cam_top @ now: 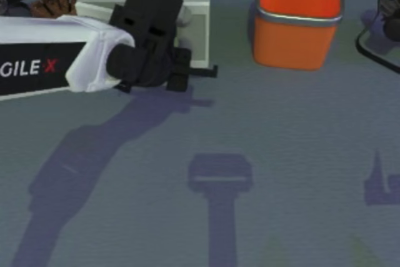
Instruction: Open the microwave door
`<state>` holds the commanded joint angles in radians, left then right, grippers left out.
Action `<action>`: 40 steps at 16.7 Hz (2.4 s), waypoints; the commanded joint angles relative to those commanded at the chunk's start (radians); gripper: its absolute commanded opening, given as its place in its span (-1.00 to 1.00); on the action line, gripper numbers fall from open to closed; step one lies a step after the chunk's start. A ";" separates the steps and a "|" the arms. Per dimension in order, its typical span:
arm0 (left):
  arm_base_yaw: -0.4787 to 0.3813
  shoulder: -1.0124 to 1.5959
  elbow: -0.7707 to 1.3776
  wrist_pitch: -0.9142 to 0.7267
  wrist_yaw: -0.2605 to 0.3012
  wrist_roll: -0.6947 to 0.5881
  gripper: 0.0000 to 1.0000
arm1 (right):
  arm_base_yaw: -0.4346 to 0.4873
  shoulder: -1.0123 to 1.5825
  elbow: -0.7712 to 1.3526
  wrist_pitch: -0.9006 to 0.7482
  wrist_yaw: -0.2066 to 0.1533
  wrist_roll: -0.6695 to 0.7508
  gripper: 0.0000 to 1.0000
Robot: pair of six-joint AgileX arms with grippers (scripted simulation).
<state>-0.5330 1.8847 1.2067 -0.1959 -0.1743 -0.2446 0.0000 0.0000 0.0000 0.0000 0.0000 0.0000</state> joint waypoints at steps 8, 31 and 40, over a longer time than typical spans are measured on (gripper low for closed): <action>-0.008 0.002 0.005 0.000 0.007 -0.005 -1.00 | 0.000 0.000 0.000 0.000 0.000 0.000 1.00; 0.020 -0.042 -0.057 0.025 0.056 0.067 -1.00 | 0.000 0.000 0.000 0.000 0.000 0.000 1.00; 0.020 -0.042 -0.057 0.025 0.056 0.067 -1.00 | 0.000 0.000 0.000 0.000 0.000 0.000 1.00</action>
<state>-0.5134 1.8429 1.1492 -0.1706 -0.1185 -0.1773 0.0000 0.0000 0.0000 0.0000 0.0000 0.0000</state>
